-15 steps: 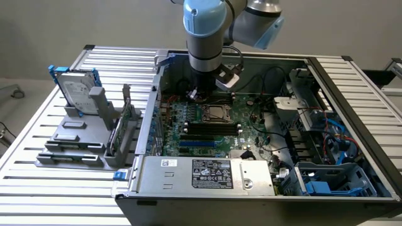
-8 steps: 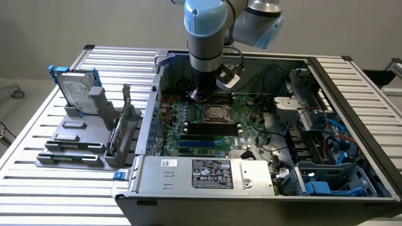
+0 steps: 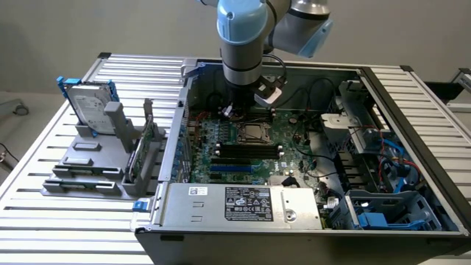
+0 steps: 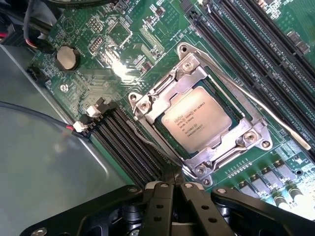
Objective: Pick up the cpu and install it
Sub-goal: 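Install the first cpu locking lever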
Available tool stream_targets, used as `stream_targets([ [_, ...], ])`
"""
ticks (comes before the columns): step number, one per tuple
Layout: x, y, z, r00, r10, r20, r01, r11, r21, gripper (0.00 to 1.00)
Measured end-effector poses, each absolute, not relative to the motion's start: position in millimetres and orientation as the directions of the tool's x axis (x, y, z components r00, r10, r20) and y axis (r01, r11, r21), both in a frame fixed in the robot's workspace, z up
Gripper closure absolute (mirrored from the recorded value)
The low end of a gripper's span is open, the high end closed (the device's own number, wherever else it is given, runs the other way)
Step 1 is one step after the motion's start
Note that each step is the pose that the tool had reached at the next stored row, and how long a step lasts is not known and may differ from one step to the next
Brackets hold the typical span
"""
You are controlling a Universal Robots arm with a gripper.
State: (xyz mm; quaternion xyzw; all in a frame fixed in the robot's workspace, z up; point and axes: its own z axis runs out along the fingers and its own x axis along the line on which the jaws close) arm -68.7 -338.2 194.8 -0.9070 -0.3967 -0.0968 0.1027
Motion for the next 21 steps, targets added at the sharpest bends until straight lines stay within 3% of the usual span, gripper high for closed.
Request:
stream_targets([
  [21,-66.4,-339.8,194.2,0.667,0.699,0.257,0.739,-0.665,-0.11,0.89],
])
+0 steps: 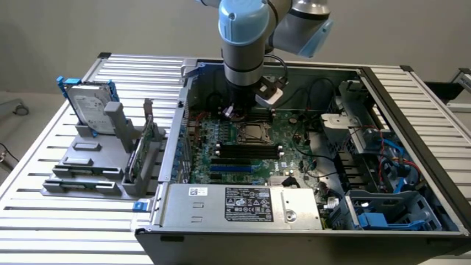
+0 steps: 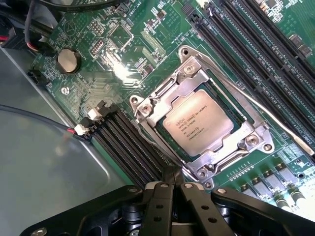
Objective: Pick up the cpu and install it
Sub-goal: 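Install the first cpu locking lever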
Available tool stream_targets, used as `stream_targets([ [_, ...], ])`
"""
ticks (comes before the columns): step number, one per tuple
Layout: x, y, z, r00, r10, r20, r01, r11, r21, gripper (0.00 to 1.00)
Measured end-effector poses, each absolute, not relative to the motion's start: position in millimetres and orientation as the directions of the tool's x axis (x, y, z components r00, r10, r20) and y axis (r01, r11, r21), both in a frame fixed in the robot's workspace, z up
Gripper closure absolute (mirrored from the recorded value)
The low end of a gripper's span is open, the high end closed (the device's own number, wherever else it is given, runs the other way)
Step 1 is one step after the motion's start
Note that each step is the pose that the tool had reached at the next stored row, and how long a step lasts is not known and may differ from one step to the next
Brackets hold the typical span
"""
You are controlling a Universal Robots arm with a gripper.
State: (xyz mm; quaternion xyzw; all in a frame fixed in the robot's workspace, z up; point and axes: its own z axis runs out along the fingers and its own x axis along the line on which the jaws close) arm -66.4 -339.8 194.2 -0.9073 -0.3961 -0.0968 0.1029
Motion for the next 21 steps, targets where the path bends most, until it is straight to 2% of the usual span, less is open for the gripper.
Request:
stream_targets([
  [21,-69.9,-339.8,202.3,0.675,0.691,0.257,0.731,-0.672,-0.116,0.89],
])
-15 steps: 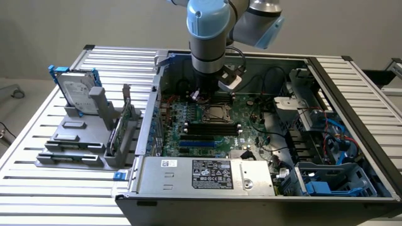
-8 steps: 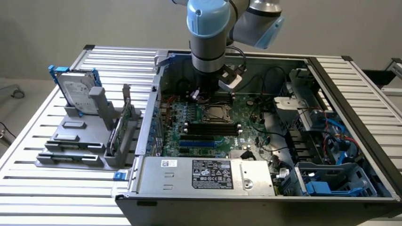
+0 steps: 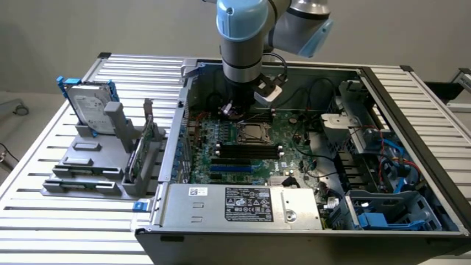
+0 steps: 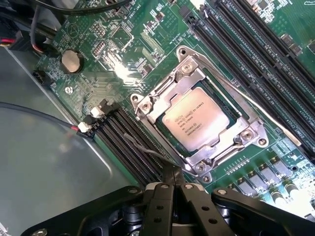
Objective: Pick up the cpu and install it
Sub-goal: 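Install the first cpu locking lever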
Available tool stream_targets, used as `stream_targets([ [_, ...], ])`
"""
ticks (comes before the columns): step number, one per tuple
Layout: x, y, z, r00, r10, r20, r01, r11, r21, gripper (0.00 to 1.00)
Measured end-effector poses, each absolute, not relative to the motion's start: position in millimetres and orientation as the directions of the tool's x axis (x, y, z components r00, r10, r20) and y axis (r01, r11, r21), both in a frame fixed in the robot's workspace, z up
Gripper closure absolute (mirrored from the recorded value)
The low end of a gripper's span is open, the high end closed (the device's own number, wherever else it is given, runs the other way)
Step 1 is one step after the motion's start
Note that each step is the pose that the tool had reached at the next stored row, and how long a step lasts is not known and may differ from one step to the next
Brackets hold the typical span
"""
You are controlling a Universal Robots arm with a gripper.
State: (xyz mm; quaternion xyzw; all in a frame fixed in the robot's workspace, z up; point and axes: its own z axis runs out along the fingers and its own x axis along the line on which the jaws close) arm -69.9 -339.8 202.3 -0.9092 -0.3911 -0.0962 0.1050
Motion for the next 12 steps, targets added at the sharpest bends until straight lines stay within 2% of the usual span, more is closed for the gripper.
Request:
stream_targets([
  [12,-69.5,-339.9,202.2,0.677,0.691,0.253,0.73,-0.674,-0.113,0.89],
])
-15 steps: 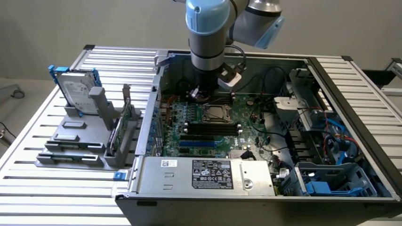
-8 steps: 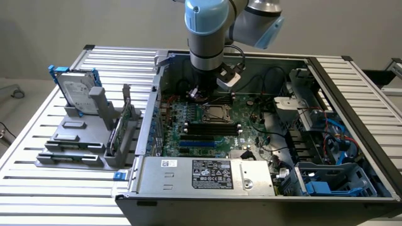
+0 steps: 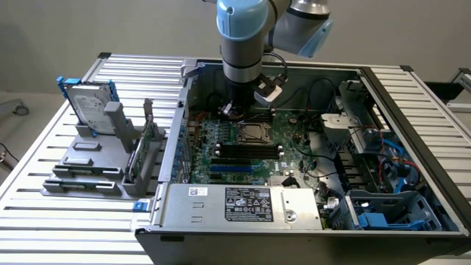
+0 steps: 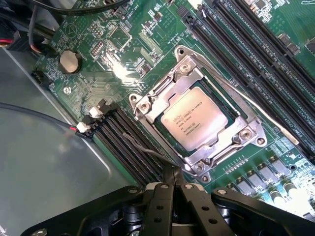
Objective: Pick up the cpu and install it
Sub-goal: 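Install the first cpu locking lever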
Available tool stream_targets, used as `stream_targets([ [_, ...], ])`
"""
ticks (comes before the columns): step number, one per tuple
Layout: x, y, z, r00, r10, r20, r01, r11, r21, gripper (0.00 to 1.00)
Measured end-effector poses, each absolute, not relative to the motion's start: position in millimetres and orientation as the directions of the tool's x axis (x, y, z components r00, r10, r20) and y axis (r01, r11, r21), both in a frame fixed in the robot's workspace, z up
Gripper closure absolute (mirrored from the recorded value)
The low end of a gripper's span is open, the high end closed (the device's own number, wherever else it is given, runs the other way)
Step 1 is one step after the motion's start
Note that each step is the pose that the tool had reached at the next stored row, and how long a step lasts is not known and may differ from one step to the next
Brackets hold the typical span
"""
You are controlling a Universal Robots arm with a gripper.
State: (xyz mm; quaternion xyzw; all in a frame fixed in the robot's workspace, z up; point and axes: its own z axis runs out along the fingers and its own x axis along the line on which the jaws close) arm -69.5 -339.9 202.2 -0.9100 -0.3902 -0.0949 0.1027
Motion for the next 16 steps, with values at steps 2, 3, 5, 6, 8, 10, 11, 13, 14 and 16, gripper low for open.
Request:
stream_targets([
  [2,-69.1,-339.9,202.2,0.677,0.691,0.251,0.73,-0.675,-0.111,0.89],
  [3,-69.0,-339.9,202.1,0.677,0.692,0.251,0.73,-0.675,-0.111,0.89],
  [5,-68.7,-339.9,201.7,0.677,0.692,0.25,0.73,-0.675,-0.111,0.89],
  [6,-68.6,-339.9,201.5,0.677,0.692,0.25,0.73,-0.675,-0.11,0.89],
  [8,-68.3,-339.9,201.2,0.677,0.692,0.25,0.73,-0.675,-0.11,0.89],
  [10,-67.7,-339.9,201.0,0.677,0.692,0.25,0.73,-0.675,-0.111,0.89],
  [11,-67.4,-339.9,200.9,0.677,0.692,0.25,0.73,-0.675,-0.111,0.89],
  [13,-66.9,-339.9,200.7,0.677,0.692,0.25,0.73,-0.675,-0.11,0.89],
  [14,-66.7,-339.9,200.6,0.677,0.692,0.25,0.73,-0.675,-0.11,0.89],
  [16,-66.5,-339.9,200.1,0.677,0.692,0.251,0.73,-0.675,-0.11,0.89],
])
